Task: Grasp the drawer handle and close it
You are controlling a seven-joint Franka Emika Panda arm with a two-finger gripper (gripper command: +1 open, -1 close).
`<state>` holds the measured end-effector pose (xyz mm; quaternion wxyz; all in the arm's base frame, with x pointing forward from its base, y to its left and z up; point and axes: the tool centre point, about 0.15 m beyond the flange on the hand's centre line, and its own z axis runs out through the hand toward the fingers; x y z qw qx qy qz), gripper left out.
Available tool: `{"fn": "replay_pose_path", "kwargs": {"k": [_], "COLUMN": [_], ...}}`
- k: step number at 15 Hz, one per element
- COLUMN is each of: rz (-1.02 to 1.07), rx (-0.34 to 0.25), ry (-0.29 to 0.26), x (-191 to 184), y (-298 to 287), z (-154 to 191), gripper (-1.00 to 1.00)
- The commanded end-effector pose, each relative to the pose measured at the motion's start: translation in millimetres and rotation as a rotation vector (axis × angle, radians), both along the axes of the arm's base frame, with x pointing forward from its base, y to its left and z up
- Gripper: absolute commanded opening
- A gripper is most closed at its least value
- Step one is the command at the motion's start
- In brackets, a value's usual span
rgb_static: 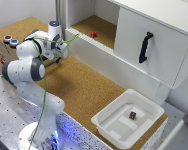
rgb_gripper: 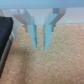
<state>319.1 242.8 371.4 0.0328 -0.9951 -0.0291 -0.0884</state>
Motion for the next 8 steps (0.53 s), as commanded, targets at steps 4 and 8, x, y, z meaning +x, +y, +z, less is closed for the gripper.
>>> {"fn": "replay_pose_path", "kwargs": {"k": [4,8], "rz": [-0.113,-0.158], "rx": [-0.083,-0.097], "ry": [0.078,0.082], "x": [-2,-6], "y": [-93,-115], "z": [7,10], "gripper": [1.00,1.00]}}
